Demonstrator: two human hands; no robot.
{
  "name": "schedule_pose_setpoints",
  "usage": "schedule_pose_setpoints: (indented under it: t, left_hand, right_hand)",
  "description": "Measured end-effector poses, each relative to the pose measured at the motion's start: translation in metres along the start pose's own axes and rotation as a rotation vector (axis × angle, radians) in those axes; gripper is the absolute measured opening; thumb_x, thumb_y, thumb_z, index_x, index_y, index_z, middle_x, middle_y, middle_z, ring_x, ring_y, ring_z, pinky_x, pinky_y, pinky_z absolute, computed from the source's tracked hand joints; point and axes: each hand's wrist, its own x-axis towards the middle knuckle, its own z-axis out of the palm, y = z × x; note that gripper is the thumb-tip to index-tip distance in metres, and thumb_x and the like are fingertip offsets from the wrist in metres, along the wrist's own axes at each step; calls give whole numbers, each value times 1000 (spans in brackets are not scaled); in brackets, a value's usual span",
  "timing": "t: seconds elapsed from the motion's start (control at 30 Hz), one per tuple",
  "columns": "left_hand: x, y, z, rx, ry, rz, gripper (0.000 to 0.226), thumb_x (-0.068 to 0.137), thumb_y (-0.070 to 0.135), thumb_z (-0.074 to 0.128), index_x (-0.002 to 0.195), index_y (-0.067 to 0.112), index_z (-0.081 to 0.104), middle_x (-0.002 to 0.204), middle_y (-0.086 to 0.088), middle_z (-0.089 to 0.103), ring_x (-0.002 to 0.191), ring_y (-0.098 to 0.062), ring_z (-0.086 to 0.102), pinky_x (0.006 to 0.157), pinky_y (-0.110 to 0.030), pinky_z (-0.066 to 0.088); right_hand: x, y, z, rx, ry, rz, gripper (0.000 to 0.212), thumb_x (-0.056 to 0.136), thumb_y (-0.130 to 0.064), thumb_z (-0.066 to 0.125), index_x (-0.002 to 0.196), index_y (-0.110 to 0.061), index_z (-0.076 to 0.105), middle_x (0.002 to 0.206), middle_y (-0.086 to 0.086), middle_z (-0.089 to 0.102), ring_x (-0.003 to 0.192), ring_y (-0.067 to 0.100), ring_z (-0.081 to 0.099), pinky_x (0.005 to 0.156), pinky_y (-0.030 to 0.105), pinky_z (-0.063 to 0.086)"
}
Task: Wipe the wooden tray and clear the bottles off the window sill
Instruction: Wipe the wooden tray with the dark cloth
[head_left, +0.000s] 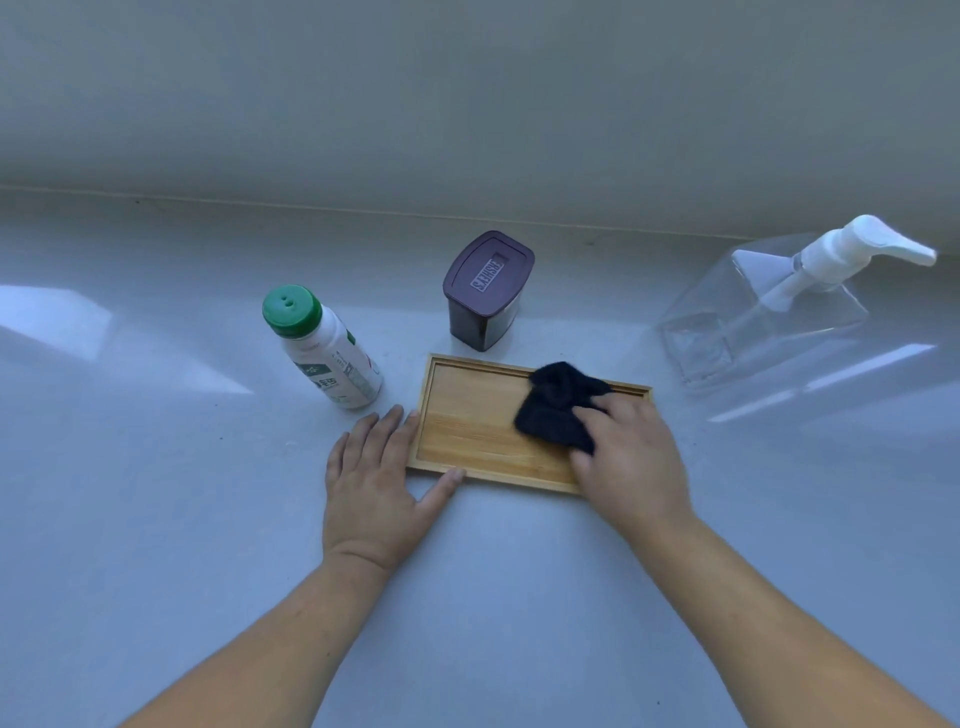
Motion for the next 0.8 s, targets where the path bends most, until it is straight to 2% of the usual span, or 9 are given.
schedule_pose_setpoints:
  t: [0.1,0.17,0.23,0.33,0.47,0.5,0.63,0.8]
  left_hand:
    - [0,2,-2,-1,-22,-7,85,85,79,50,144,18,61,151,-3,60,144,-28,42,123,-46,19]
    - [1,2,-3,4,-27,-2,85,85,79,50,144,19,61,152,-3,59,144,-28,42,123,-45,17]
    - [1,2,-4,4,-35,3,85,86,79,49,145,19,61,153,-3,58,145,-28,42,123,-45,18]
    - [0,0,-2,20,-52,10,80,87,74,49,141,17,63,150,-5,60,145,-30,45,123,-49,22]
    - [1,0,1,30,-59,-18,56,84,58,48,108,10,65,122,-13,68,140,-30,41,121,-50,24]
    - [2,1,1,20,-57,-17,57,82,58,49,108,10,65,122,-13,68,140,-30,41,121,-50,24]
    - [2,1,-3,-27,-69,-14,81,80,65,52,144,18,61,152,-2,59,146,-29,41,124,-51,25]
    - [1,3,-5,-18,-56,-28,88,85,80,47,146,18,61,154,-3,58,146,-27,40,124,-49,22]
  right_hand:
    - [-9,6,2,-18,5,180,40,79,-19,72,118,-9,75,116,12,67,104,37,53,90,48,50]
    - [-8,-17,7,18,-11,178,34,79,-20,68,110,-9,76,109,12,65,101,36,50,88,47,49]
    - [0,-47,13,58,-23,84,31,79,-24,66,105,-11,74,110,11,63,103,35,49,92,46,47]
    - [14,-98,22,113,-46,-65,37,78,-27,65,112,-14,73,117,10,61,109,34,49,93,46,46]
    - [16,-132,28,118,-101,-220,33,79,-27,65,108,-14,74,116,6,61,111,33,50,92,45,48]
    - [15,-127,26,125,-123,-246,35,80,-28,63,111,-16,74,118,4,61,111,32,49,94,46,48]
    - [-3,-81,14,123,-216,-338,42,84,-31,59,122,-24,74,123,-2,62,113,28,48,99,45,46]
    - [-21,-11,-5,43,-143,-117,39,82,-29,63,118,-25,77,120,-3,65,113,27,52,97,40,44]
